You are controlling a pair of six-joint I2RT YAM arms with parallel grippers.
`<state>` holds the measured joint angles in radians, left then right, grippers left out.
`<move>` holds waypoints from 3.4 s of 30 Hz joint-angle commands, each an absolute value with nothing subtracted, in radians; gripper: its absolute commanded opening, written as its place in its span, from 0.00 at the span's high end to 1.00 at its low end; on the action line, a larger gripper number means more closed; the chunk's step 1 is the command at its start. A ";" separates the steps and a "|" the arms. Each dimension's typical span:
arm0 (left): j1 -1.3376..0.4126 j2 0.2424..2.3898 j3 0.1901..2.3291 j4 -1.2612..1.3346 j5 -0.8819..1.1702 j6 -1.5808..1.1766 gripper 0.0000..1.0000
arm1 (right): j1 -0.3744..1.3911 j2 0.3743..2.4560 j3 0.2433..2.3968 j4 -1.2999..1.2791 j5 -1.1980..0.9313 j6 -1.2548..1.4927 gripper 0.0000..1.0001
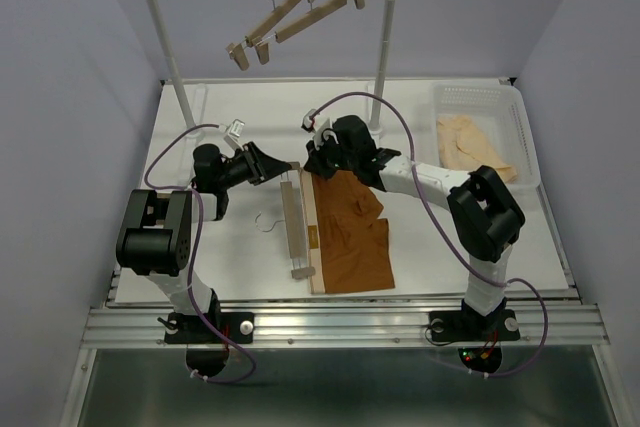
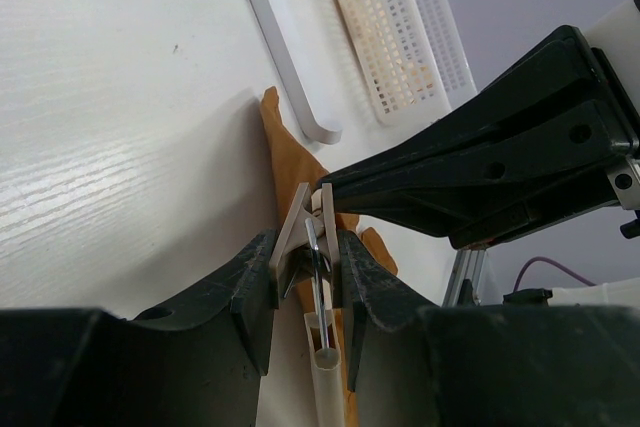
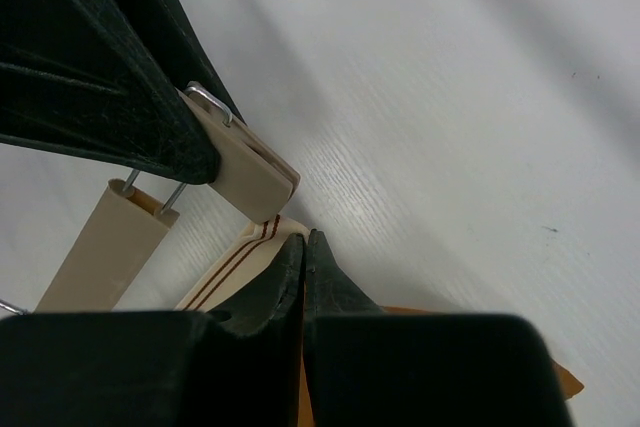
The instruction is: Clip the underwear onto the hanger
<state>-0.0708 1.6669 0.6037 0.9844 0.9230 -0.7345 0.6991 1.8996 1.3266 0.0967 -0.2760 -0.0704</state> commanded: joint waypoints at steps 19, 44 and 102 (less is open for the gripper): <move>-0.124 1.651 0.624 0.905 0.973 -0.632 1.00 | 0.693 1.917 1.459 0.150 -0.192 -0.046 0.99; -0.140 1.666 0.646 0.845 0.973 -0.584 1.00 | 0.693 1.924 1.540 0.009 0.087 0.124 0.99; -0.236 1.660 0.713 0.770 0.970 -0.601 0.01 | 0.693 1.899 1.545 0.058 0.074 0.213 0.99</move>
<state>-0.2390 1.7218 0.7124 0.7605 0.9249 -0.6174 0.6994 1.9434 1.5078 -0.0383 0.0452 0.2138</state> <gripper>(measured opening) 0.990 0.023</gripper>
